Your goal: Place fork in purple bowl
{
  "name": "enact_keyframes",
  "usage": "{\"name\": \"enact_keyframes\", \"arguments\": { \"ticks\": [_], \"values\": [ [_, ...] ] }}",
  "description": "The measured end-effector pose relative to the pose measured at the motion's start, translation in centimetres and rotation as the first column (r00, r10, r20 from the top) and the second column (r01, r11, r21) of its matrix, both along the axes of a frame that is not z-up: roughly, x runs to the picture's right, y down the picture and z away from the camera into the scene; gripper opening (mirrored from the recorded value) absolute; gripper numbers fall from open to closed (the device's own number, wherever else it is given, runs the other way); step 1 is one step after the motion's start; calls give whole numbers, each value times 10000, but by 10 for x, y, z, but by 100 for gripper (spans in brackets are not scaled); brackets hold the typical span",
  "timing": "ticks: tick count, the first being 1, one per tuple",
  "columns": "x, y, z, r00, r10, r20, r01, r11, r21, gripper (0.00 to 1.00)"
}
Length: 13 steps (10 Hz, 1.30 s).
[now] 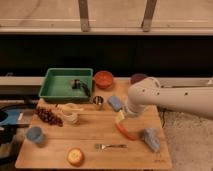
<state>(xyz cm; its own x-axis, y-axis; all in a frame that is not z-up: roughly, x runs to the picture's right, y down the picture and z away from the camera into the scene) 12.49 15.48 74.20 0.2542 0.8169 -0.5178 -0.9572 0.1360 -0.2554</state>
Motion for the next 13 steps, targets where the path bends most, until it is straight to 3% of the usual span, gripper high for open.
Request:
{"name": "enact_keyframes", "arguments": {
  "ticks": [2,4,6,9,11,13],
  "values": [
    [1,6,3,9998,-117,174,120,9998,-158,72],
    [-24,13,10,9940,-753,796,772,9968,-209,72],
    [-58,13,7,9789,-1326,1554,1356,9907,-88,72],
    [-104,27,-6,9413,-2220,2541,2337,9722,-164,72],
    [-118,42,-6,9211,-2548,2944,2790,9593,-428,72],
    [-125,51,-7,9088,-2654,3221,2978,9531,-548,72]
  ]
}}
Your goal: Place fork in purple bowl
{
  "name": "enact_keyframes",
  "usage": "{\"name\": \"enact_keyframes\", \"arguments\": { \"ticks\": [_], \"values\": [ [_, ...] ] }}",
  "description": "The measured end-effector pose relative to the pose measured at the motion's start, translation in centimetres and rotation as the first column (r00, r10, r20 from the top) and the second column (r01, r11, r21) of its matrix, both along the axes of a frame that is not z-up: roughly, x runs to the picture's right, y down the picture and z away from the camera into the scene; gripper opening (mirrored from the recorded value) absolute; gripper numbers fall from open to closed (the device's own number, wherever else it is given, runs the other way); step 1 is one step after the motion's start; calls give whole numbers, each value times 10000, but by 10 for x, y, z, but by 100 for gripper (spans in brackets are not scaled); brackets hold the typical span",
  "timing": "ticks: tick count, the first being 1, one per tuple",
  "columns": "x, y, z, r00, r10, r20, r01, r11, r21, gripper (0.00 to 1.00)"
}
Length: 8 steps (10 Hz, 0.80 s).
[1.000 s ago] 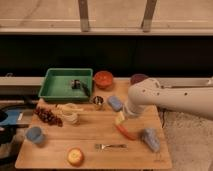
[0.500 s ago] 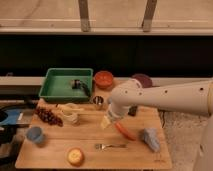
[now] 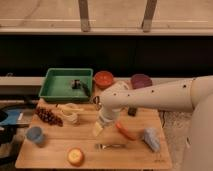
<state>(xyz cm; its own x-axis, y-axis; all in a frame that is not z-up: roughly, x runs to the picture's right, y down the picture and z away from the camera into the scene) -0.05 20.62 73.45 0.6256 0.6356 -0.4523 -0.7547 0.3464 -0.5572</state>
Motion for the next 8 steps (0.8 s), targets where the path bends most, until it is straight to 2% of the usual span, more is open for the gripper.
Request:
{"name": "enact_keyframes", "arguments": {
  "ticks": [3,4,8],
  "values": [
    [-10,17,-3,9989,-363,300,376,9983,-442,72],
    [-15,19,-4,9980,-501,377,519,9975,-480,72],
    [-14,19,-3,9983,-485,337,502,9974,-516,72]
  ]
}}
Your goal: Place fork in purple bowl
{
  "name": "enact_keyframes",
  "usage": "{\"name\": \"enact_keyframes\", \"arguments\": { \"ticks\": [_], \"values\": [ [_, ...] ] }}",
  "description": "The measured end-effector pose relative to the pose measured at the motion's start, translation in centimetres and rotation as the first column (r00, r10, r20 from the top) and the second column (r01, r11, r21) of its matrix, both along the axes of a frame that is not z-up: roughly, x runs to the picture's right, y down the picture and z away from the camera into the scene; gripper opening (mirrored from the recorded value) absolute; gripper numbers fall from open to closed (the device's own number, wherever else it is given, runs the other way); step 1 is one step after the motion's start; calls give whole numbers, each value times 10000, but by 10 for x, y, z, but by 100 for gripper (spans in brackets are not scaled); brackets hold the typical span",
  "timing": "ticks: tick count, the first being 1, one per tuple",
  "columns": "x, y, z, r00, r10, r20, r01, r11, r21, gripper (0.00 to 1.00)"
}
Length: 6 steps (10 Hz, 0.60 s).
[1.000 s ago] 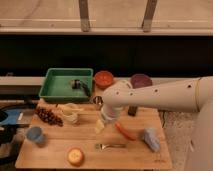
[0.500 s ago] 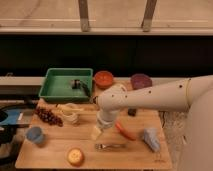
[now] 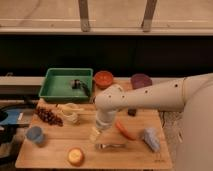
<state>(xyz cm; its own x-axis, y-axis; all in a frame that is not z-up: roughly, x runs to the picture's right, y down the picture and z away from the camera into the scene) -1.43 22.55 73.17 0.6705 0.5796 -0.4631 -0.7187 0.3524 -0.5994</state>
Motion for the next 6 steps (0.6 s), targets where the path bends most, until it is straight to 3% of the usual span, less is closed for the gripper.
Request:
{"name": "enact_keyframes", "arguments": {
  "ticks": [6],
  "values": [
    [-18,27,23,9980,90,623,-35,9960,-888,72]
  ]
}}
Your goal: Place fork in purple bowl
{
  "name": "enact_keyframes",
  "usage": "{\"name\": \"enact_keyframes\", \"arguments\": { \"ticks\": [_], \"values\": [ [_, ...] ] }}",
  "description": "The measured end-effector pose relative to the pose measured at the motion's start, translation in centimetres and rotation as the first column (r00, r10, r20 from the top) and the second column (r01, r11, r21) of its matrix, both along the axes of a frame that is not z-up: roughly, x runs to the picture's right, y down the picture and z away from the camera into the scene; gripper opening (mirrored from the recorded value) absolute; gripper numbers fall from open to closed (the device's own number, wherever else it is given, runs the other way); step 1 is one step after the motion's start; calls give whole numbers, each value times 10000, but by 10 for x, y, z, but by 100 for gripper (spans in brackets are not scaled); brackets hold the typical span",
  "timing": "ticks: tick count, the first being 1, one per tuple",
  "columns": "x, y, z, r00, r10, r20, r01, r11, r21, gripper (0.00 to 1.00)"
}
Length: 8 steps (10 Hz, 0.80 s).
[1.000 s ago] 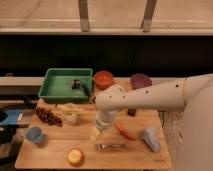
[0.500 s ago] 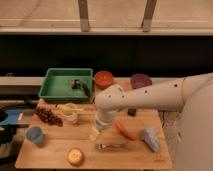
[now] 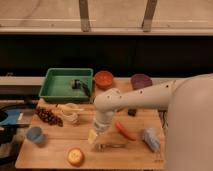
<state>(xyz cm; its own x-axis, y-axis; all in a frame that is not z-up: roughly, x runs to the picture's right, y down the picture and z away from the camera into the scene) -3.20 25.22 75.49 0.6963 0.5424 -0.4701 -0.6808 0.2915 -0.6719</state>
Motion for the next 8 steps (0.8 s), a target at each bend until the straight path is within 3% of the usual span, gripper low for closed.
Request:
{"name": "enact_keyframes", "arguments": {
  "ticks": [8],
  "values": [
    [-6,30,-1,9981,601,131,-596,9974,-405,72]
  ]
}}
